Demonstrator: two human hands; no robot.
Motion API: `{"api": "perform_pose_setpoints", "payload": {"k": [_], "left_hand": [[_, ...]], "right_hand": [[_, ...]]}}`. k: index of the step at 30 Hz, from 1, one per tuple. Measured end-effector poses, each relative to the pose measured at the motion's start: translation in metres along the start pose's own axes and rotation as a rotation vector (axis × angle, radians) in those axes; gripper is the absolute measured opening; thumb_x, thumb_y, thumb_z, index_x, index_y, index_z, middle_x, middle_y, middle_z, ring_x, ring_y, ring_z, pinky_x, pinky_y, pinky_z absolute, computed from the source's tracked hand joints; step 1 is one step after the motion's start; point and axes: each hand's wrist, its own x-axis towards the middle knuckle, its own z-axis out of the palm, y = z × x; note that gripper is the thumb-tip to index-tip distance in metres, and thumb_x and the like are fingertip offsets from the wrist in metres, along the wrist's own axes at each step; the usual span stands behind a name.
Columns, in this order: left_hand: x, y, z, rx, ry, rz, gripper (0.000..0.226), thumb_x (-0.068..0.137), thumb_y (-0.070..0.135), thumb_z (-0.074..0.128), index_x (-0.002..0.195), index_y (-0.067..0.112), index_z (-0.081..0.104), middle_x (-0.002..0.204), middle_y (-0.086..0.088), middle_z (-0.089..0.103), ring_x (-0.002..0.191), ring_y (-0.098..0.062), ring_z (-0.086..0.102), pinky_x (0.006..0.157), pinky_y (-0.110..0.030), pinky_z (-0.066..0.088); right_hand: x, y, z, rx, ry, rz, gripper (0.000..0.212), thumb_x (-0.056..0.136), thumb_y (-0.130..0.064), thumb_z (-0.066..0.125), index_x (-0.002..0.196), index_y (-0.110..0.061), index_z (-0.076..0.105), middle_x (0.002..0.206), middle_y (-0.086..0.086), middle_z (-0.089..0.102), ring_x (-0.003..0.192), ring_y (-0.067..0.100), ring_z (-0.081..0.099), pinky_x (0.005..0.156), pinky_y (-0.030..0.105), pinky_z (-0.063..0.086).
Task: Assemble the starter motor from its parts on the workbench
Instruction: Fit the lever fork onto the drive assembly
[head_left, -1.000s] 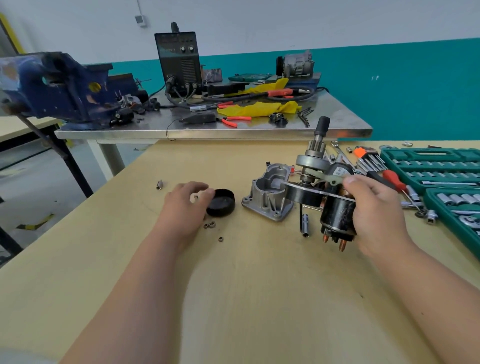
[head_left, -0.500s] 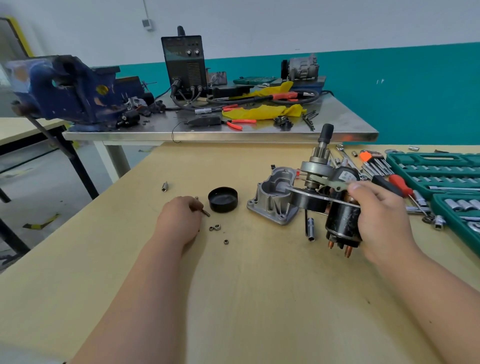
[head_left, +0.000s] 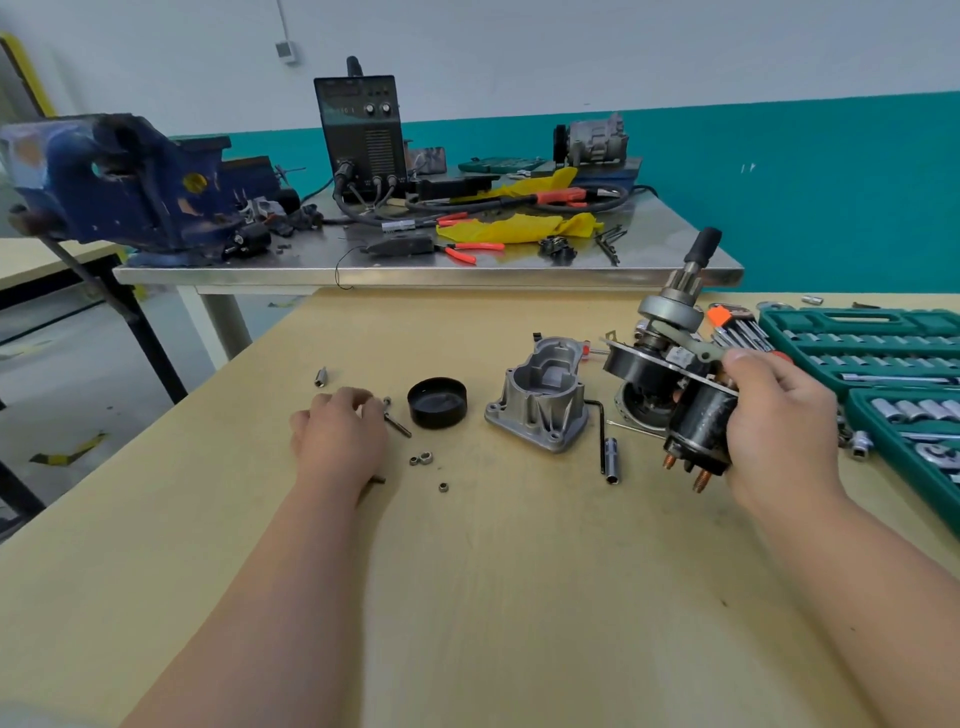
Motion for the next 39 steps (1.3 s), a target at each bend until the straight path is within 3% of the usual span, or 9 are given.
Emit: {"api": "perform_pose_setpoints", "payload": {"k": [3,6,9,14,17,21,27,32,39], "left_hand": [[-0.004,0.004,0.001,-0.467,0.065,0.073,0.030,0.097,0.024,0.037,0.106,0.027,0.065,0.120,0.004,0.060,0.130,-0.022,0.039,0.099,-0.032,0.031],[-0.009,0.008,-0.003,-0.624,0.122,0.040,0.027,0.097,0.025,0.038,0.103,0.028,0.064,0.116,0.006,0.061,0.123,-0.017,0.049,0.097,-0.031,0.036],[-0.019,0.019,-0.004,-0.514,0.173,0.193,0.020,0.091,0.032,0.054,0.110,0.033,0.058,0.115,0.011,0.056,0.120,-0.014,0.046,0.100,-0.034,0.041],[-0.061,0.087,0.036,0.125,-0.198,0.615,0.073,0.069,0.073,0.055,0.133,0.038,0.046,0.143,0.011,0.032,0.130,-0.017,0.031,0.109,-0.042,0.031],[-0.061,0.100,0.047,0.147,-0.210,0.560,0.044,0.082,0.051,0.065,0.117,0.026,0.060,0.138,0.010,0.038,0.116,-0.017,0.047,0.096,-0.037,0.045],[-0.057,0.074,0.031,0.024,-0.094,0.465,0.012,0.079,0.031,0.068,0.086,0.023,0.062,0.121,0.010,0.046,0.095,-0.013,0.052,0.077,-0.025,0.039],[-0.065,0.067,0.024,0.037,-0.049,0.425,0.018,0.081,0.030,0.069,0.096,0.023,0.063,0.122,0.006,0.046,0.114,-0.022,0.046,0.087,-0.029,0.038],[-0.106,0.097,0.048,0.124,-0.011,0.791,0.037,0.087,0.047,0.058,0.117,0.026,0.062,0.125,0.007,0.052,0.123,-0.020,0.033,0.108,-0.037,0.026],[-0.114,0.090,0.043,-0.007,-0.082,0.851,0.010,0.082,0.007,0.071,0.090,0.010,0.074,0.090,-0.003,0.071,0.101,-0.029,0.055,0.085,-0.028,0.040]], "right_hand": [[0.001,0.001,-0.001,-0.035,0.011,-0.008,0.016,0.073,-0.041,0.061,0.078,-0.032,0.072,0.058,-0.012,0.060,0.064,0.022,0.063,0.060,0.067,0.053],[0.002,-0.002,-0.001,-0.101,0.021,-0.060,0.024,0.068,-0.051,0.057,0.081,-0.039,0.073,0.059,-0.006,0.056,0.066,0.025,0.054,0.064,0.063,0.052],[0.002,-0.004,-0.003,-0.138,0.044,-0.118,0.020,0.072,-0.050,0.055,0.080,-0.045,0.072,0.057,-0.013,0.057,0.060,0.010,0.054,0.060,0.040,0.052],[0.004,-0.005,-0.013,-0.201,0.063,-0.197,0.023,0.085,-0.037,0.053,0.071,-0.046,0.069,0.054,-0.019,0.057,0.047,-0.005,0.049,0.044,0.009,0.037],[0.010,-0.002,-0.024,-0.228,0.088,-0.193,0.026,0.091,-0.029,0.053,0.071,-0.038,0.066,0.044,-0.015,0.050,0.039,-0.001,0.043,0.038,0.008,0.033],[0.018,0.001,-0.031,-0.221,0.113,-0.186,0.026,0.091,-0.026,0.055,0.069,-0.036,0.065,0.052,-0.018,0.058,0.046,-0.005,0.051,0.040,0.006,0.036],[0.014,-0.002,-0.025,-0.190,0.056,-0.210,0.025,0.087,-0.028,0.055,0.065,-0.033,0.066,0.045,-0.014,0.047,0.040,0.001,0.038,0.044,0.016,0.035],[-0.002,0.002,-0.005,-0.085,-0.005,-0.045,0.023,0.090,-0.023,0.057,0.070,-0.027,0.067,0.054,-0.009,0.058,0.050,0.010,0.055,0.047,0.025,0.047],[-0.027,0.009,0.018,-0.147,-0.201,-0.145,0.021,0.087,-0.021,0.058,0.072,-0.033,0.065,0.070,-0.020,0.066,0.062,-0.002,0.058,0.052,0.009,0.041]]}}
